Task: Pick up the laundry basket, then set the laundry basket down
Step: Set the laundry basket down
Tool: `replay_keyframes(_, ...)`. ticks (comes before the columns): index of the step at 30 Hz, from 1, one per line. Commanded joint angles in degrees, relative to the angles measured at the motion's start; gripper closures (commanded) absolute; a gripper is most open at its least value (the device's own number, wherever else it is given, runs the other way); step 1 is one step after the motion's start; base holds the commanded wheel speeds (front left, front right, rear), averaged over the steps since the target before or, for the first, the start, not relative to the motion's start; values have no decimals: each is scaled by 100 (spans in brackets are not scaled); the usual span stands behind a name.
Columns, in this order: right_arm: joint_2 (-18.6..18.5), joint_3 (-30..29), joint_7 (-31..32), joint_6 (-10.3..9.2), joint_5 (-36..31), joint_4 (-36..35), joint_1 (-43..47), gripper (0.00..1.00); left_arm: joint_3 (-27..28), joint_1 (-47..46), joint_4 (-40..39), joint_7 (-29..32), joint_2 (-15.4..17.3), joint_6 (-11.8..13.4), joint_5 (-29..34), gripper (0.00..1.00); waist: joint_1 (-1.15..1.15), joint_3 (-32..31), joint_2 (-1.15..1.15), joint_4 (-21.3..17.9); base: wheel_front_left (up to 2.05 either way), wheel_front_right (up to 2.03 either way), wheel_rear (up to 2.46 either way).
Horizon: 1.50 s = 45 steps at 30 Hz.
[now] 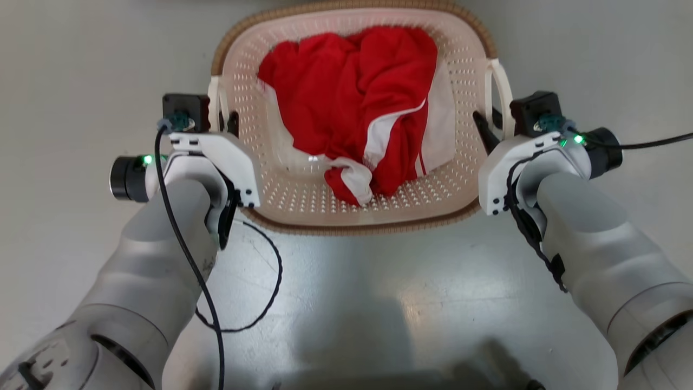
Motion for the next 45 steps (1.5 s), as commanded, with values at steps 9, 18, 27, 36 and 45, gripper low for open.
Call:
replay_keyframes(9, 219, -263, -180, 110, -383, -88, 20, 100, 406, -308, -523, -35, 123, 219, 503, 100, 0, 609, 0, 59, 0, 0, 0)
replay_keyframes(18, 223, -659, -182, 110, -631, -81, -34, 100, 679, -293, -625, -35, 129, 245, 796, 100, 0, 811, 0, 95, 0, 0, 0)
replay_keyframes(27, 225, -823, -183, 110, -709, -126, 93, 100, 816, -326, -487, -36, 84, 154, 1022, 100, 0, 891, 0, 63, 0, 0, 0)
replay_keyframes(36, 225, -797, -177, 110, -653, -199, 172, 100, 899, -345, -369, -36, 58, 94, 1140, 100, 0, 916, 0, 23, 0, 0, 0)
replay_keyframes(45, 225, -887, -144, 110, -592, -164, 147, 0, 1002, -348, -248, -36, 23, 85, 1202, 0, 0, 941, 0, -5, 0, 0, 0)
